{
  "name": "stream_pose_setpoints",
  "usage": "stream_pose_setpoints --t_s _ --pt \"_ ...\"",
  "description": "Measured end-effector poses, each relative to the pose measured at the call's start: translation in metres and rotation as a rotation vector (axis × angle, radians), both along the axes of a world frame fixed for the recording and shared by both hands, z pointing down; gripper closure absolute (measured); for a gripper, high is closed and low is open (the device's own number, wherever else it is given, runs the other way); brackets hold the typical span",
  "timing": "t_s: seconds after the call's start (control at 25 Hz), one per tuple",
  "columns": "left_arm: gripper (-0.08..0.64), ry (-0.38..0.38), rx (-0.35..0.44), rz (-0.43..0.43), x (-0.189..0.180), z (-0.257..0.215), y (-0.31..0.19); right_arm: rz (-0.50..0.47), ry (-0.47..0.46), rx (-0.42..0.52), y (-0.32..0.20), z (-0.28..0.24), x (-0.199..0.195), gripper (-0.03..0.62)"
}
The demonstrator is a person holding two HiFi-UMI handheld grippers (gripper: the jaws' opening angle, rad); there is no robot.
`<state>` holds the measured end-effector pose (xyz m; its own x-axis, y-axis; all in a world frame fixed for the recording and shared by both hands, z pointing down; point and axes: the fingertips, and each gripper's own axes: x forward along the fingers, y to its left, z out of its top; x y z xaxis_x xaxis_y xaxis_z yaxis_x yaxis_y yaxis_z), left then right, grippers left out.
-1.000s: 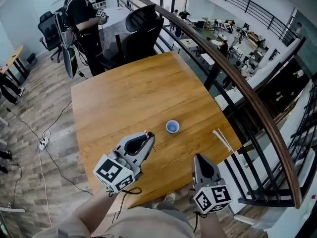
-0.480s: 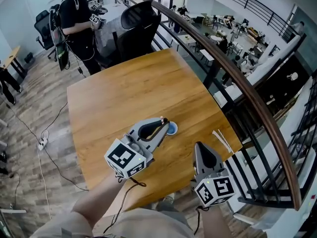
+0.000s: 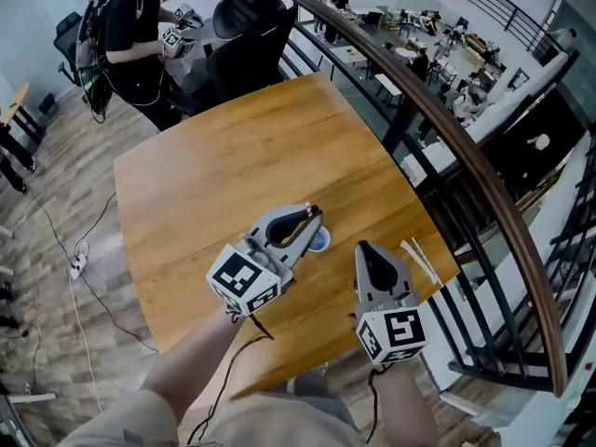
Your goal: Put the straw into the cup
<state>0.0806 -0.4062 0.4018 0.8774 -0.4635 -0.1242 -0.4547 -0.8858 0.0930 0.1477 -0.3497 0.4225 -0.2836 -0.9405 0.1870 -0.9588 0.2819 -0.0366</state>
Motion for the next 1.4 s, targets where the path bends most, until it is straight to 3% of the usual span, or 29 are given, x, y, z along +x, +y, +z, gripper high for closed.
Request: stream_pose_setpoints --t_s 0.52,1.4 --pt "0.523 -0.049 -0.068 0.08 0.032 0.075 -0.018 0.035 -0.099 -0.109 -0.028 0.074 0.015 0.571" --pt "0.523 -0.169 -0.213 0.071 0.048 0.181 -0.037 0.105 -0.2 -0.22 -0.019 0.135 0.033 0.571"
